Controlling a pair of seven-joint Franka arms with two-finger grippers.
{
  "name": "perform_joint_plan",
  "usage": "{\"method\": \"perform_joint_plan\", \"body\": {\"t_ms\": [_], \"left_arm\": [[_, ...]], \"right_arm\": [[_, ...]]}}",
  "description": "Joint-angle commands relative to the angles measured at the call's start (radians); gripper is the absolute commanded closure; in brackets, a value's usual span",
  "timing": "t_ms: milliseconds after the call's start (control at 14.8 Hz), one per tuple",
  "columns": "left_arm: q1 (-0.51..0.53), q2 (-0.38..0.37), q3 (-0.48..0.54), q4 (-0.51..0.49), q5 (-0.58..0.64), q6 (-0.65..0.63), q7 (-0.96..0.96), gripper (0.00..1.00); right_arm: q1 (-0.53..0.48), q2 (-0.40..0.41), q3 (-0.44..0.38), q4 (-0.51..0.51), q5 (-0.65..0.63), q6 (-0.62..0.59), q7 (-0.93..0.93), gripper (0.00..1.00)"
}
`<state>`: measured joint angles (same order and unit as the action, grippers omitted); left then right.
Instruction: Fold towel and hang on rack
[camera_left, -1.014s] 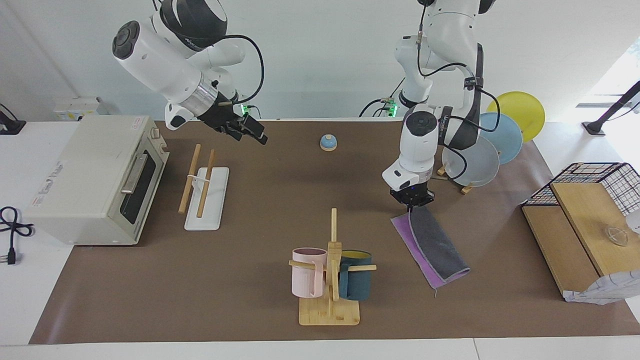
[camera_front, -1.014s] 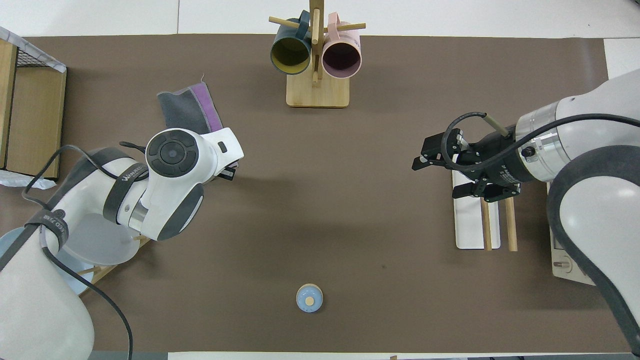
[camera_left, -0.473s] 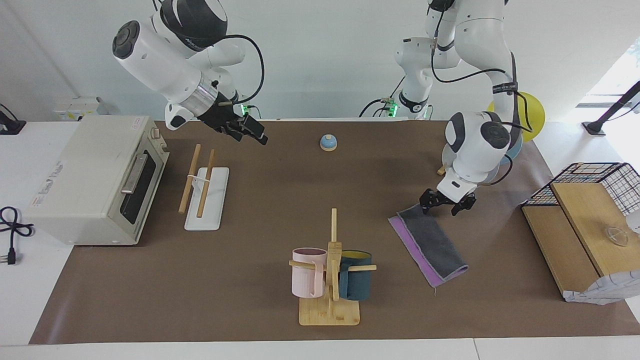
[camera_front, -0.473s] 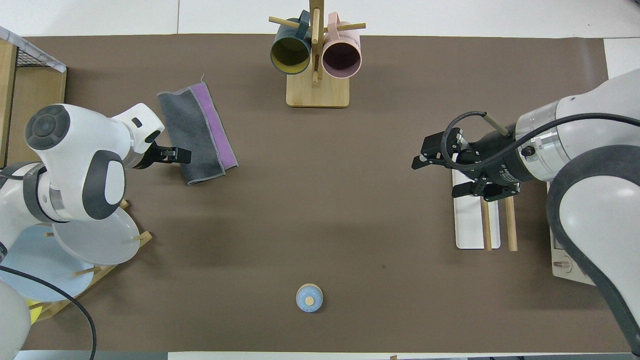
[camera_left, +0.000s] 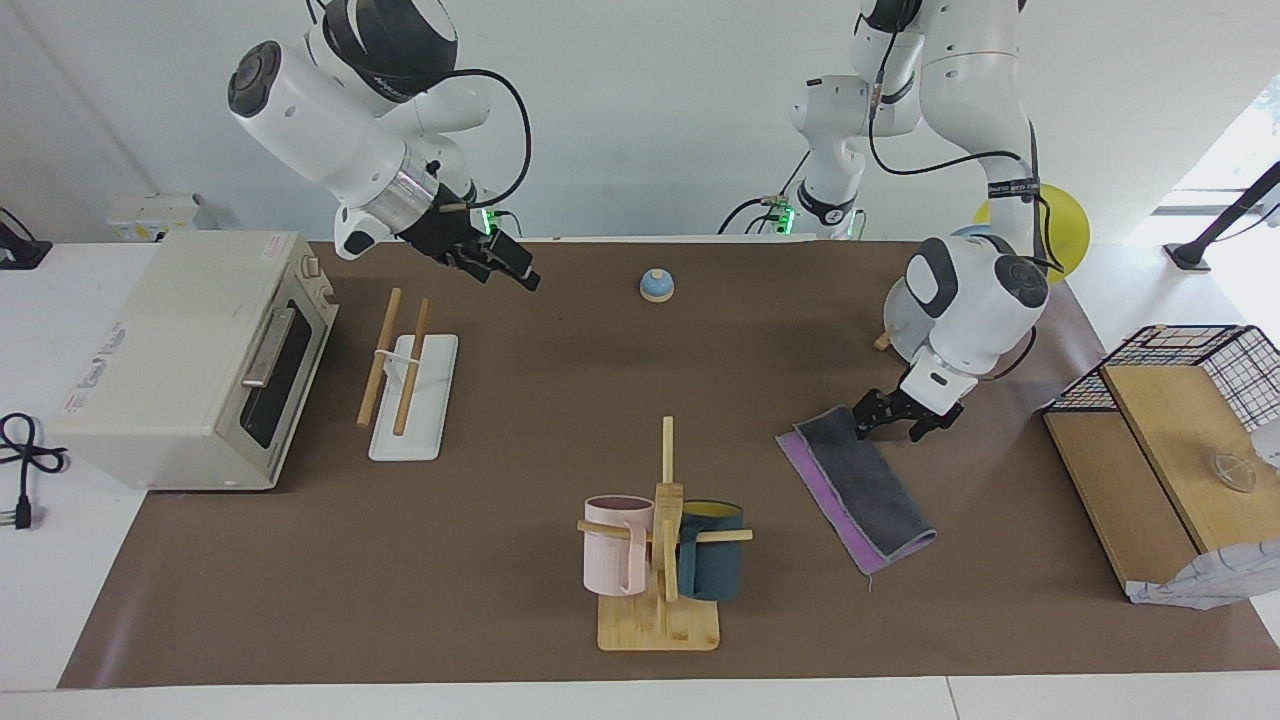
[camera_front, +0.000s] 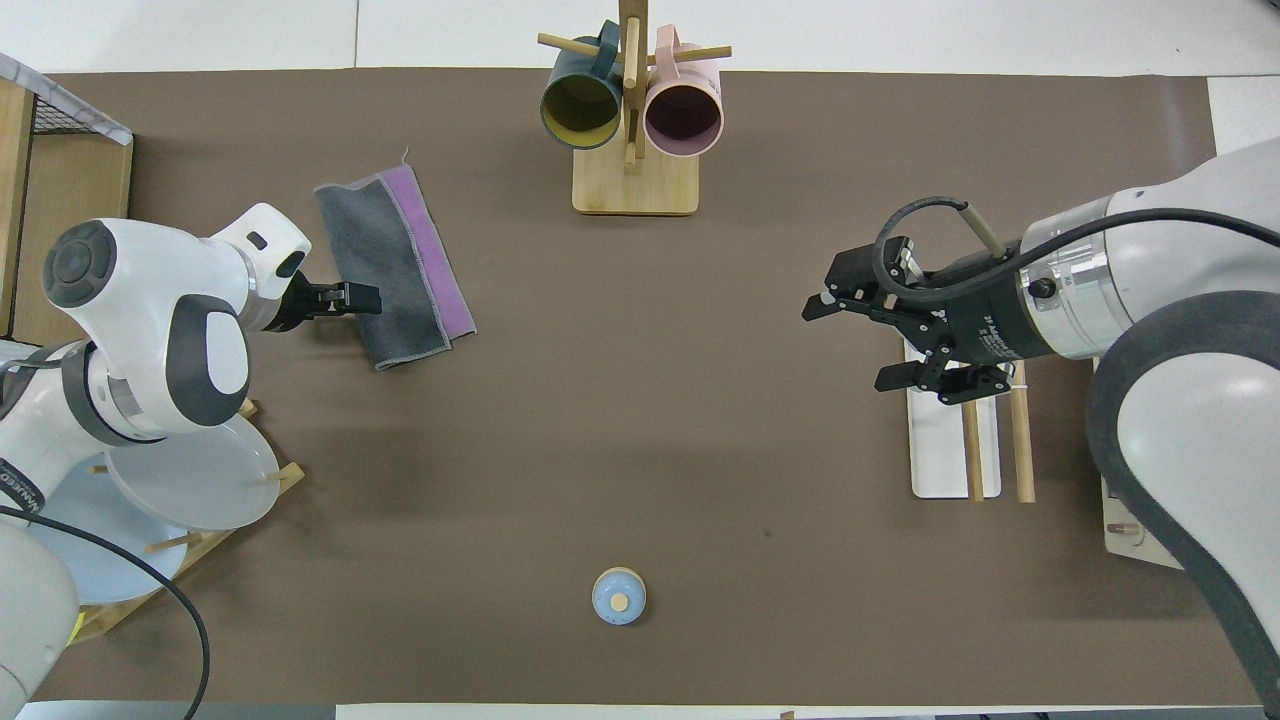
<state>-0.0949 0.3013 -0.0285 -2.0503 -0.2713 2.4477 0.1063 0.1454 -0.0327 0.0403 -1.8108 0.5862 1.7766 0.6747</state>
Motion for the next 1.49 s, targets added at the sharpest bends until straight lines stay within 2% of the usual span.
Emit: {"method": "perform_joint_plan", "body": {"t_ms": [0, 203, 406, 609, 744, 879, 947, 1285, 1420], "left_arm": [[0.0, 0.022, -0.005, 0.027, -0.029, 0.014, 0.016, 0.0], [-0.005, 0.025, -0.011, 0.028, -0.08, 0.017, 0.016, 0.09], [-0.005, 0.028, -0.011, 0.028, -0.085, 0.019, 0.016, 0.3], [-0.006, 0.03, -0.011, 0.027, -0.085, 0.017, 0.015, 0.49], [-0.006, 0.03, -0.011, 0.025, -0.086, 0.017, 0.015, 0.7], [-0.006, 0.028, -0.01, 0.021, -0.088, 0.016, 0.012, 0.98], [-0.006, 0.028, -0.01, 0.021, -0.088, 0.014, 0.009, 1.0], [0.003, 0.025, -0.011, 0.025, -0.088, -0.003, -0.002, 1.0], [0.014, 0.013, -0.011, 0.053, -0.094, -0.071, -0.032, 1.0]], "right_arm": [[0.01, -0.018, 0.001, -0.025, 0.024, 0.023, 0.026, 0.0], [0.008, -0.016, 0.001, -0.018, 0.026, 0.015, 0.026, 0.0], [0.003, -0.019, 0.001, -0.025, 0.026, 0.024, 0.025, 0.0], [0.04, -0.022, 0.001, -0.036, 0.026, 0.059, 0.032, 0.0], [0.052, -0.022, 0.001, -0.035, 0.026, 0.067, 0.08, 0.0], [0.037, -0.012, 0.0, -0.015, 0.059, 0.064, 0.095, 0.0], [0.025, -0.009, -0.006, 0.002, 0.105, 0.06, 0.12, 0.0], [0.037, -0.016, -0.005, -0.035, 0.109, 0.134, 0.137, 0.0], [0.04, -0.012, -0.005, -0.033, 0.109, 0.156, 0.14, 0.0]]}}
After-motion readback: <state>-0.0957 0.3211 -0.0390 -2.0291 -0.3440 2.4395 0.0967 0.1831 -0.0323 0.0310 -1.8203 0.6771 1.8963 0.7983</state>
